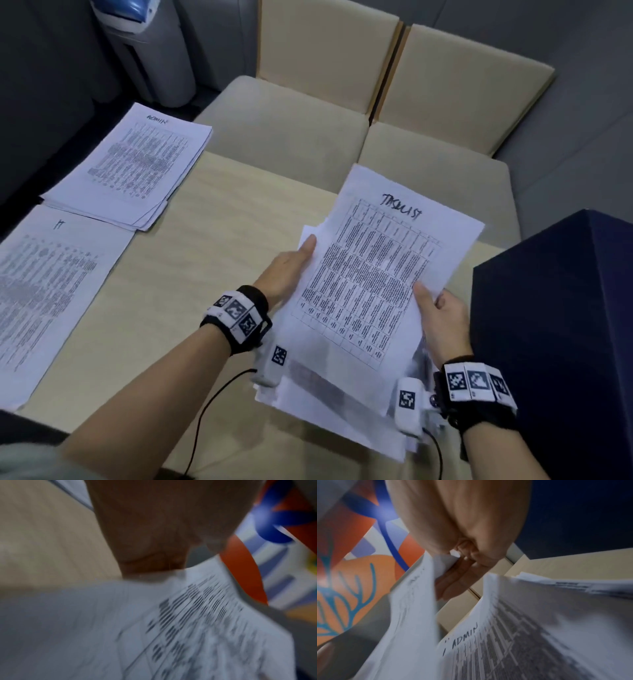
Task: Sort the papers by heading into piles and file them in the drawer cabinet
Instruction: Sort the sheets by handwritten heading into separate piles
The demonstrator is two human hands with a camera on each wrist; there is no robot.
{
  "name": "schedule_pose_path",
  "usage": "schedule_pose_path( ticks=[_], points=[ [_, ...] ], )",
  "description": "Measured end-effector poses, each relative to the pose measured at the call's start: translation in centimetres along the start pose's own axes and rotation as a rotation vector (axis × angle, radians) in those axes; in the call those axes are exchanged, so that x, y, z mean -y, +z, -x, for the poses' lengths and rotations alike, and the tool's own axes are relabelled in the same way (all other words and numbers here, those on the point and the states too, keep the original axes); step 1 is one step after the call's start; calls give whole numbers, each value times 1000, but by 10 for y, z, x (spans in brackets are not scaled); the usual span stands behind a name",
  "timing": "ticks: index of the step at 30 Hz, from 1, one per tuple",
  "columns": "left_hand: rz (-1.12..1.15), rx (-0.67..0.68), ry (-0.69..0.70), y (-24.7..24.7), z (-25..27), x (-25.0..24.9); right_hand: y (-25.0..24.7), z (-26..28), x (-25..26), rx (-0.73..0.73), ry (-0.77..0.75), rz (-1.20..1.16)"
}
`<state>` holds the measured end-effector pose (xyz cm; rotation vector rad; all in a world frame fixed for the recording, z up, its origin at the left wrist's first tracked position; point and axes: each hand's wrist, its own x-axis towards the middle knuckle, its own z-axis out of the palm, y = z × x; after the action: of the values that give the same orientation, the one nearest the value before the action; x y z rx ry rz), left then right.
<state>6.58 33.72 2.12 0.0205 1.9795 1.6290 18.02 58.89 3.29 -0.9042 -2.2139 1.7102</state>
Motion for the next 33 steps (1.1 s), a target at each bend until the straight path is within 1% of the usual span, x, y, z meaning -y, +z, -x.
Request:
schedule_pose_path(
  ticks=[1, 2, 3, 4, 6, 8, 9, 11, 13, 14, 15, 16, 17, 18, 19, 20, 21, 22, 23, 24, 26, 28, 30, 33],
  points=[
    [-41, 92, -33, -7, 2, -1, 6, -2, 0, 7, -20, 18],
    [-90, 128, -17, -15, 5, -1, 14, -6, 0, 12, -15, 29],
    [-153, 99, 0, -24, 7, -2, 23, -9, 0, 14, 4, 30],
    [-181, 30, -14, -36, 5, -4, 32, -16, -4, 18, 43, 11],
    [-202, -169, -76, -71, -10, 3, 49, -26, -16, 48, 135, -2],
    [-253, -341, -93, -114, -28, 14, 64, -31, -32, 122, 171, 169],
    [-306, -379, -101, -135, -35, 18, 69, -31, -38, 139, 172, 255],
    [-422, -412, -128, -169, -46, 28, 76, -27, -45, 103, 142, 364],
    [-521, -432, -168, -187, -52, 37, 80, -25, -51, 59, 102, 423],
    [-593, -449, -214, -189, -54, 38, 82, -25, -55, 59, 86, 452],
    [-723, -475, -274, -188, -53, 40, 84, -26, -58, 65, 80, 479],
    [-910, -495, -334, -184, -49, 42, 85, -26, -60, 63, 86, 496],
    [-1098, -500, -319, -178, -42, 44, 86, -27, -63, 50, 100, 509],
    [-1240, -451, -208, -170, -32, 43, 88, -27, -65, 31, 111, 511],
    [-1322, -323, -53, -160, -19, 44, 90, -26, -66, 7, 118, 513],
    [-1356, -149, 57, -152, -10, 48, 92, -25, -67, -17, 116, 513],
    [-1345, 15, 80, -147, -4, 58, 95, -25, -67, -35, 115, 509],
    [-1327, 121, 26, -144, -3, 66, 97, -24, -67, -45, 111, 500],
    [-1303, 160, -34, -145, -8, 74, 99, -23, -67, -51, 106, 503],
    [-1305, 162, -67, -147, -19, 77, 101, -22, -65, -49, 94, 506],
    [-1334, 138, -68, -154, -48, 72, 101, -22, -62, -50, 80, 506],
    [-1292, 113, -58, -166, -78, 57, 98, -23, -60, -46, 70, 491],
    [-1238, 111, -77, -181, -101, 46, 96, -23, -62, -42, 72, 471],
    [-1181, 121, -89, -202, -120, 34, 98, -23, -66, -52, 91, 452]
  ],
)
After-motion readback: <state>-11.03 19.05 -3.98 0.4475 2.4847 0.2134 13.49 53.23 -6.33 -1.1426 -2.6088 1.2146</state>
